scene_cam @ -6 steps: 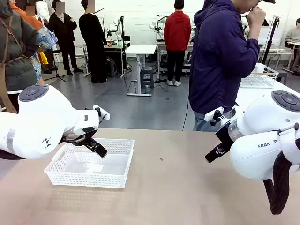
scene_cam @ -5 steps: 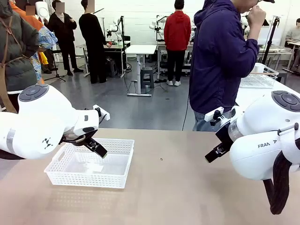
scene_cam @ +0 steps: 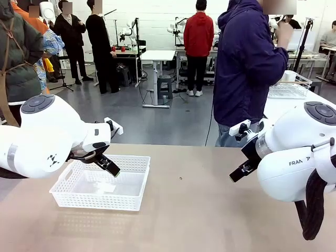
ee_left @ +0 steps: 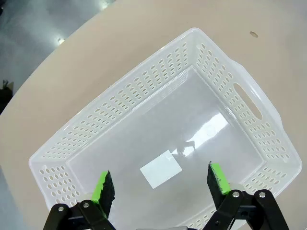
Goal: Clean and organize the cups into the basket.
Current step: Pick up the Organizing basket and move it to the center of the table, then pick up the Reusable plastic cup from the right side of the table and place it inside the Organizing basket.
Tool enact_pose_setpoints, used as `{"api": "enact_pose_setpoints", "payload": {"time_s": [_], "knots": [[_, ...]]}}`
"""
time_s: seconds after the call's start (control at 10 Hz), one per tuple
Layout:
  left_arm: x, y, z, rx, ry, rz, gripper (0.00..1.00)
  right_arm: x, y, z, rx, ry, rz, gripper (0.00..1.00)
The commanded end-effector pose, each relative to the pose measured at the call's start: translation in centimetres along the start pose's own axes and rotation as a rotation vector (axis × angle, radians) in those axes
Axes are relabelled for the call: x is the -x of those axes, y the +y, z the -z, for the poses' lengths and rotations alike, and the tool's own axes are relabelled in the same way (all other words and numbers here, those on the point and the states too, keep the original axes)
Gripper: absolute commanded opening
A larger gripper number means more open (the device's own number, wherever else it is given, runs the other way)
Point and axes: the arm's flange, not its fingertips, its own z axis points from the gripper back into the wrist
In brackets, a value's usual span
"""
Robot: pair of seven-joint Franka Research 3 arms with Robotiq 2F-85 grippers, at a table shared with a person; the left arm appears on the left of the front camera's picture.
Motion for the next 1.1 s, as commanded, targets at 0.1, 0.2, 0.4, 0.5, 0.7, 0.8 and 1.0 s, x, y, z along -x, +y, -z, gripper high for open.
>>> {"api": "enact_pose_setpoints", "payload": {"time_s": [0.1, 0.2, 0.4, 0.5, 0.7, 0.8, 1.0], "knots": [[0.00, 0.00, 0.00, 0.000, 0.000, 0.000, 1.00, 0.00, 0.00, 0.00, 0.000, 0.000, 0.000, 1.00], [0.00, 0.00, 0.00, 0.000, 0.000, 0.000, 1.00, 0.00, 0.00, 0.00, 0.000, 0.000, 0.000, 1.00], [0.00, 0.00, 0.00, 0.000, 0.000, 0.000, 1.00, 0.00, 0.00, 0.00, 0.000, 0.000, 0.000, 1.00], [0.00, 0.00, 0.00, 0.000, 0.000, 0.000, 1.00, 0.00, 0.00, 0.00, 0.000, 0.000, 0.000, 1.00], [0.00, 0.00, 0.00, 0.000, 0.000, 0.000, 1.00, 0.00, 0.00, 0.00, 0.000, 0.000, 0.000, 1.00], [0.00, 0.00, 0.00, 0.000, 0.000, 0.000, 1.00, 0.00, 0.00, 0.00, 0.000, 0.000, 0.000, 1.00], [0.00, 0.00, 0.00, 0.000, 0.000, 0.000, 1.00, 0.00, 0.00, 0.00, 0.000, 0.000, 0.000, 1.00]]}}
